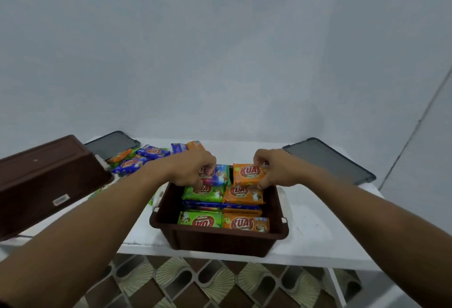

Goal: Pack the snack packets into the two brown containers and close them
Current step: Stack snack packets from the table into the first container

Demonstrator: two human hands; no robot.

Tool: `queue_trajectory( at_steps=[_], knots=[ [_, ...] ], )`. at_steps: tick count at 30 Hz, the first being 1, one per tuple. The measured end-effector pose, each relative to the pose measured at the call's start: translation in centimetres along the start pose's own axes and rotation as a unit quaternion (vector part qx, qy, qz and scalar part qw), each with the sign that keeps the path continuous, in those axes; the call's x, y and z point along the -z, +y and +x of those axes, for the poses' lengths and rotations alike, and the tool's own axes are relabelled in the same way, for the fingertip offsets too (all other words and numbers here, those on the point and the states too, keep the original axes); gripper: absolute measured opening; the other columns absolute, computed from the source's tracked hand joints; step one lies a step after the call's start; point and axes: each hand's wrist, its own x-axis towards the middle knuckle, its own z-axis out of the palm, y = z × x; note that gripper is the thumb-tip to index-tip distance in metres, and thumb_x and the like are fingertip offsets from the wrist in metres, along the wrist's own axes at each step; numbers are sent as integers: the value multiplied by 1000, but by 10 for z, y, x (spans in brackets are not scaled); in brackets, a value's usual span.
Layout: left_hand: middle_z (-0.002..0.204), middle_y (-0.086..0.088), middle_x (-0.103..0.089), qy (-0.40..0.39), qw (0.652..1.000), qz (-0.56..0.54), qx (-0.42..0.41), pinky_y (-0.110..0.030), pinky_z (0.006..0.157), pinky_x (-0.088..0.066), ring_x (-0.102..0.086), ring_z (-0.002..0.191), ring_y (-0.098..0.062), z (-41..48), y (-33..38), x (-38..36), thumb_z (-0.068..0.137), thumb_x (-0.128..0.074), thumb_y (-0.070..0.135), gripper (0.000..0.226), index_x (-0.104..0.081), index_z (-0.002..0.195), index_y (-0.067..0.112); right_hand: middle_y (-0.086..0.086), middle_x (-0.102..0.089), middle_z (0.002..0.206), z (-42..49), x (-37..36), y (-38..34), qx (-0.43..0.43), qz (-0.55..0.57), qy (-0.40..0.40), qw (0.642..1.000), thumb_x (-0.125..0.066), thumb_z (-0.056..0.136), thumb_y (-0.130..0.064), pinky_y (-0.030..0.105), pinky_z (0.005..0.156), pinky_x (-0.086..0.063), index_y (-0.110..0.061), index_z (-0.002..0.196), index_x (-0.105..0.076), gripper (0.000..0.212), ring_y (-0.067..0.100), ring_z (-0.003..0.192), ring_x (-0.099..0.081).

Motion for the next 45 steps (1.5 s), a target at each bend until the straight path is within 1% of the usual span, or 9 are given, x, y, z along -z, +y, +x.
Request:
queue_trajectory(
  at_steps=[8,13,22,26,30,34,40,43,45],
  knots=[
    [112,10,-50,-13,998,54,19,-34,82,-51,-51,100,-16,-1,1,-29,77,-79,32,37,-44,87,40,-2,-56,112,3,-39,-9,-1,-74,0,997,-86,68,-32,28,76,-50,-25,98,-51,46,15,99,-54],
    [130,10,-50,-15,998,55,25,-38,98,-47,-44,118,-15,1,-2,-45,79,-78,28,36,-46,92,38,-1,-60,115,9,-55,-13,0,-111,5,994,-83,74,-37,30,80,-51,-25,106,-56,44,15,98,-55],
    [143,8,-51,16,999,25,24,-28,102,-44,-48,131,-14,0,-15,-50,93,-69,24,35,-63,126,31,-3,-55,143,11,-62,-13,30,-161,7,986,-71,88,-39,38,106,-45,-26,140,-58,55,18,129,-50],
    [161,6,-38,-26,997,51,54,-37,118,-33,-38,146,-22,-8,-14,-50,105,-50,21,50,-43,153,35,-1,-48,151,13,-67,-14,26,-198,-37,979,-58,98,-42,41,110,-42,-35,152,-39,58,23,131,-49],
    [167,5,-23,-59,992,91,58,-38,123,-22,-27,152,-24,-7,-9,-53,108,-41,16,56,-27,160,33,8,-49,143,14,-80,-16,37,-225,-27,973,-43,104,-46,38,100,-49,-38,155,-29,54,23,117,-55],
    [167,3,-25,-74,989,93,84,-42,124,-22,-27,152,-27,0,-10,-57,107,-44,15,58,-26,160,34,9,-47,143,19,-83,-17,26,-236,-32,971,-44,104,-46,38,100,-50,-36,156,-29,56,24,118,-56],
    [163,10,-34,-38,996,14,80,-39,120,-28,-34,148,-22,-4,-9,-52,103,-54,20,52,-44,153,34,6,-48,138,12,-72,-23,7,-203,-49,978,-50,100,-51,36,102,-47,-39,154,-34,58,22,120,-55],
    [151,6,-52,6,997,-26,68,-36,108,-42,-49,136,-20,-10,-6,-40,101,-59,26,41,-58,142,29,1,-57,140,8,-57,-23,11,-104,-52,993,-60,96,-43,33,100,-48,-36,149,-45,55,19,119,-58],
    [128,4,-67,71,993,-54,71,-30,92,-50,-61,117,-16,-12,-5,-30,100,-61,27,27,-71,125,24,0,-63,135,10,-46,-23,24,-34,-6,999,-63,96,-33,30,97,-50,-28,139,-60,43,16,114,-62]
  ],
)
